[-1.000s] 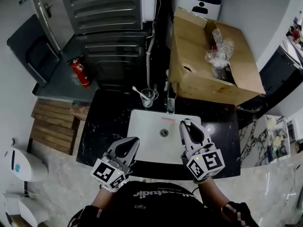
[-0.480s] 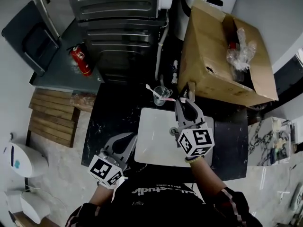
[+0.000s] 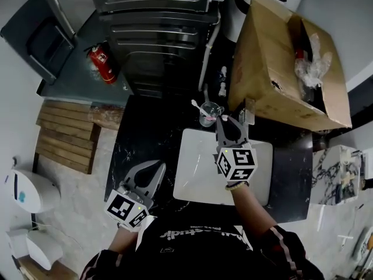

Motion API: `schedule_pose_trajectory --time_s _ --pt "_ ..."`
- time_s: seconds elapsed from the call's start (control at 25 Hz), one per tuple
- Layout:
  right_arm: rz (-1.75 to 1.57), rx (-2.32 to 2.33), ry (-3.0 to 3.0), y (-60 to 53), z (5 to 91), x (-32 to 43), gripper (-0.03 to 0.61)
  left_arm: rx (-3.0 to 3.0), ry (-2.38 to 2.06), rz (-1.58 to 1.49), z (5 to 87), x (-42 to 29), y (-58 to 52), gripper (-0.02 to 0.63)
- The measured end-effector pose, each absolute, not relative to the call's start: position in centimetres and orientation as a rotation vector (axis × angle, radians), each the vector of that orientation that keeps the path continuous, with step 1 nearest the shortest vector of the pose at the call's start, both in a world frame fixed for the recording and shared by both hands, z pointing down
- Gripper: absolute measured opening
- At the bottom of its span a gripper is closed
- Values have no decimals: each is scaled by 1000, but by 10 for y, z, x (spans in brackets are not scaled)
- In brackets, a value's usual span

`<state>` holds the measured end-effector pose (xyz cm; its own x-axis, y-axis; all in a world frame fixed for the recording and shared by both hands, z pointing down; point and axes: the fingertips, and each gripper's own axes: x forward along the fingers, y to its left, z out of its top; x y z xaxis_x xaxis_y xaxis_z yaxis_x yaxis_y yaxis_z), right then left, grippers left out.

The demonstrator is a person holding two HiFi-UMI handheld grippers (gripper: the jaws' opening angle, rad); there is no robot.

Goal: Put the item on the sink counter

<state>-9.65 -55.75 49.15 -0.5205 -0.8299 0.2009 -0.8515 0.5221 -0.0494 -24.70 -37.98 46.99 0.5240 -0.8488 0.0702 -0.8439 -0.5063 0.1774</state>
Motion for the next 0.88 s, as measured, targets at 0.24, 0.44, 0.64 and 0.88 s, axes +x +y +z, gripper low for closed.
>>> schedule_pose_trajectory --time_s 0.24,0.44,0.64,0.88 --pt "225 1449 -2564 -563 517 -101 75 2521 -1487 -29 481 -264 -371 15" --pt "239 1479 -2536 -564 526 -98 75 2513 -1489 -27 484 -267 -370 15" --pt "266 1497 -2501 -563 532 -90 88 2525 -1466 -40 485 -261 -370 15" --pt "283 1498 -2498 -559 532 -82 135 2538 -1464 -46 483 -258 -368 15"
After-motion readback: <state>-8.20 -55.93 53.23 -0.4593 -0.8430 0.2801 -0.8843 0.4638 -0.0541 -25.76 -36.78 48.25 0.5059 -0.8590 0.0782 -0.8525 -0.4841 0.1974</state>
